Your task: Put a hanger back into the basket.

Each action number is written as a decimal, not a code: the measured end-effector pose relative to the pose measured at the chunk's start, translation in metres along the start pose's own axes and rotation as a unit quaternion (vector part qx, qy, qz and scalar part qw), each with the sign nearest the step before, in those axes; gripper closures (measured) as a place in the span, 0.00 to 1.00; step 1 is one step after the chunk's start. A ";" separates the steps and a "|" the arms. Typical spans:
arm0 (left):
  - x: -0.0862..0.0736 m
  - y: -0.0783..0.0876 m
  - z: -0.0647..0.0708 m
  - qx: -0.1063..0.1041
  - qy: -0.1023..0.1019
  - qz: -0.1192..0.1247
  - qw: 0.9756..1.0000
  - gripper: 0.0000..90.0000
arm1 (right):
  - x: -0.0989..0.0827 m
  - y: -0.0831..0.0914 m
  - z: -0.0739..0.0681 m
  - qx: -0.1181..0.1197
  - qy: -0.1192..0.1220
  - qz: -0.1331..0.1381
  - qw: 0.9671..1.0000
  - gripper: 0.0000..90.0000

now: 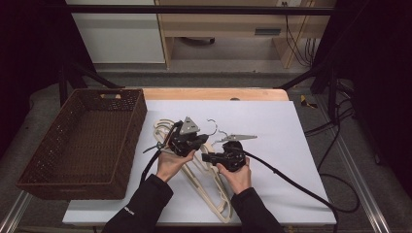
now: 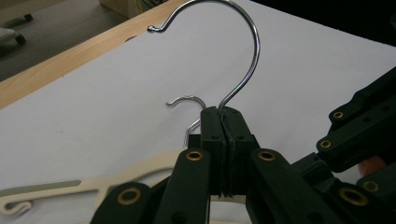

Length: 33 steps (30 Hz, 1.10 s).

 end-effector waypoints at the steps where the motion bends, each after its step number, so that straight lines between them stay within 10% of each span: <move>1: 0.001 0.004 0.000 -0.004 0.002 0.007 1.000 0.95 | 0.000 0.000 -0.001 0.001 -0.003 0.002 1.000 0.92; 6: 0.009 0.036 -0.005 -0.007 0.013 0.042 0.999 0.65 | 0.002 0.005 -0.007 0.017 -0.033 0.005 0.999 0.96; 17: -0.010 0.110 -0.009 -0.027 0.015 0.073 0.997 0.18 | 0.010 0.044 -0.029 0.057 0.028 0.008 0.998 0.96; 27: -0.032 0.119 0.009 -0.055 -0.021 0.040 0.997 0.16 | 0.008 0.067 -0.039 0.116 0.109 -0.022 0.987 0.96; 33: -0.038 0.111 0.022 -0.081 -0.051 0.014 0.995 0.38 | 0.000 0.070 -0.046 0.136 0.140 -0.045 0.980 0.96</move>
Point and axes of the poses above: each handheld gripper's, and its own axes: y roughly backward along the jaws, x roughly out of its top, z roughly to its right, the point moved 4 cm from there along -y, roughly forward along the jaws, and after that the axes turned 4 degrees about x, right-handed, at the moved point
